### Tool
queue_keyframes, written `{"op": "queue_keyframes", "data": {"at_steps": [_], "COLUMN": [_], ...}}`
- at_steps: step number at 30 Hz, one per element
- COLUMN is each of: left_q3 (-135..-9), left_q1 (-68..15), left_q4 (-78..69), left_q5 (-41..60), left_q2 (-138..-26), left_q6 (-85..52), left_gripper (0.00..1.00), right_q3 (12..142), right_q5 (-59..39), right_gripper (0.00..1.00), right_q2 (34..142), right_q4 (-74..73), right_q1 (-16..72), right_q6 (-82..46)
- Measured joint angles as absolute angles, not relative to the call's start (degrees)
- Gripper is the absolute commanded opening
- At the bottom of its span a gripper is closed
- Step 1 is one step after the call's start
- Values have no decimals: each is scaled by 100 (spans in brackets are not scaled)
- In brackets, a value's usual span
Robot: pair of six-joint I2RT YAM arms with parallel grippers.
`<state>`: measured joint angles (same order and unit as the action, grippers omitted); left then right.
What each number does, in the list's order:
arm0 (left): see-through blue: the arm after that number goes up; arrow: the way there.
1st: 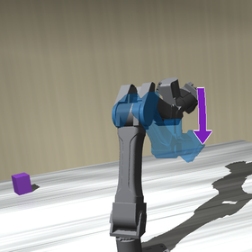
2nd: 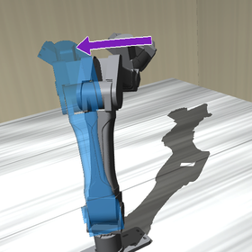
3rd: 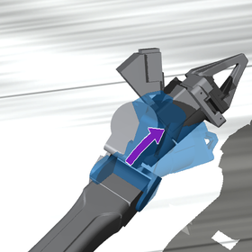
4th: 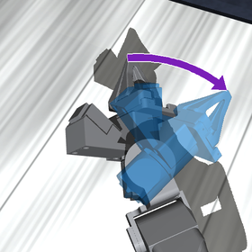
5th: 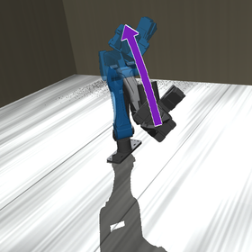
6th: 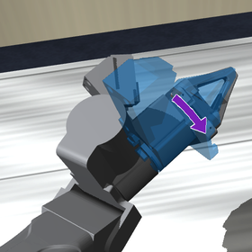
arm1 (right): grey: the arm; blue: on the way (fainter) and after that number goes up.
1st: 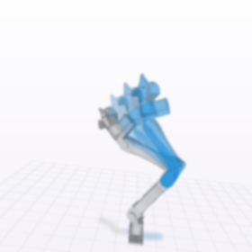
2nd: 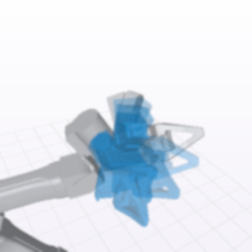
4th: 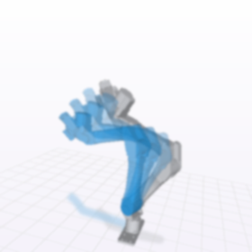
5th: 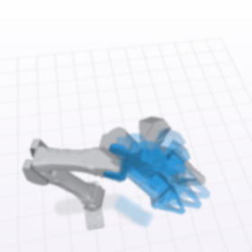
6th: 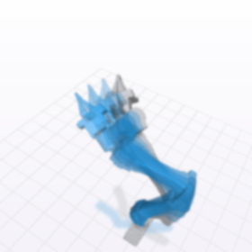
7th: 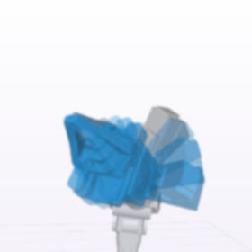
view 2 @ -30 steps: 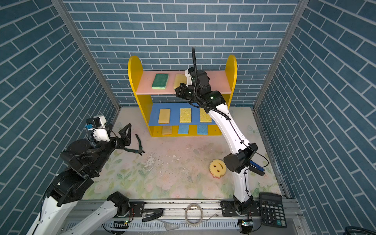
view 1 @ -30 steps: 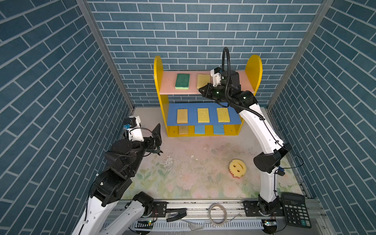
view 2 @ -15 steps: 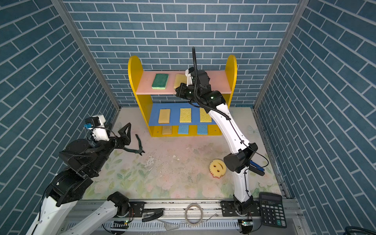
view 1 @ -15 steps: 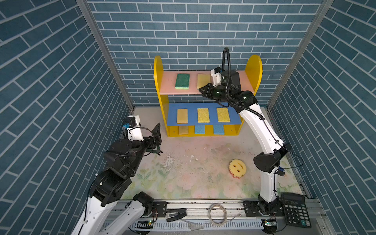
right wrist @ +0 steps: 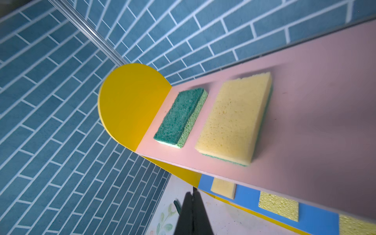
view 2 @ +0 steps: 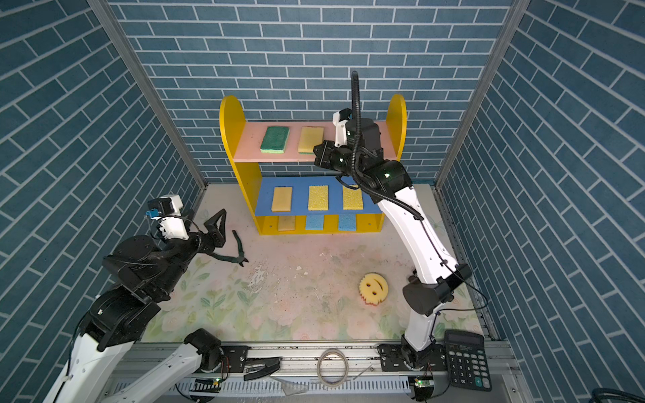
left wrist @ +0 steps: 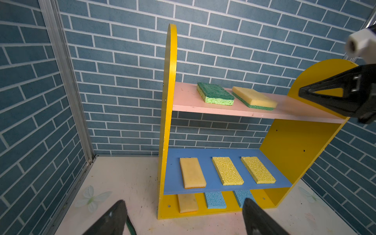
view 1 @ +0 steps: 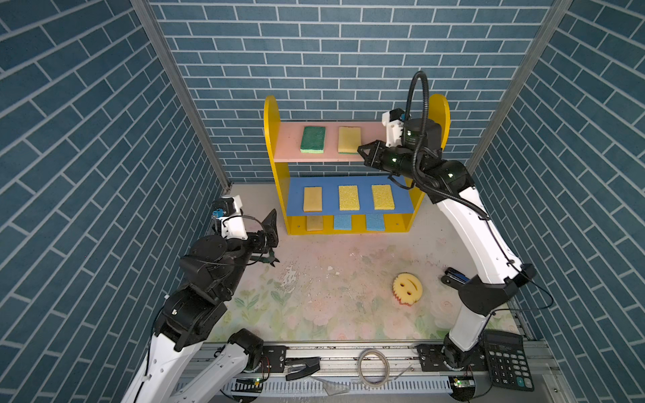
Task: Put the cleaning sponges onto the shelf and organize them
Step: 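Move the right gripper down to the smiley sponge while left gripper advances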
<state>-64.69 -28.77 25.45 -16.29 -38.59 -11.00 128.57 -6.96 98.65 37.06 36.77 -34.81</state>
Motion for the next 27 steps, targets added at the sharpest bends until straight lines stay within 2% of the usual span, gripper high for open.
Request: {"op": "queue_keyframes", "data": {"at_steps": [6, 11, 16, 19, 23, 27], "left_q3": [-6469, -6471, -6576, -6587, -6499, -6265], "left_q1": [-2877, -2877, -2877, -2877, -2877, -2877], "left_q4": [2543, 2543, 2630, 2665, 2714, 2735], "left_q5": [-1608, -1402, -961, -685, -401, -183], "left_q2": [-3833, -3922, -4274, -4493, -4685, -4746], "left_q6": [-1107, -1107, -1068, -1061, -1041, -1039], "left_gripper": [90, 90, 89, 90, 91, 90], "right_q3": [11671, 10619, 9365, 8768, 7824, 7072], "right_q5": [143, 609, 923, 1061, 1234, 1402], "right_gripper": [0, 0, 6, 16, 36, 49], "right_q2": [8486, 7762, 7240, 7083, 6768, 6340], "right_q4": [3371, 3284, 3463, 3802, 4202, 4574], "right_q1": [3673, 3673, 3673, 3673, 3667, 3627], "right_q6": [-3089, -2952, -2958, -3000, -3153, -3354]}}
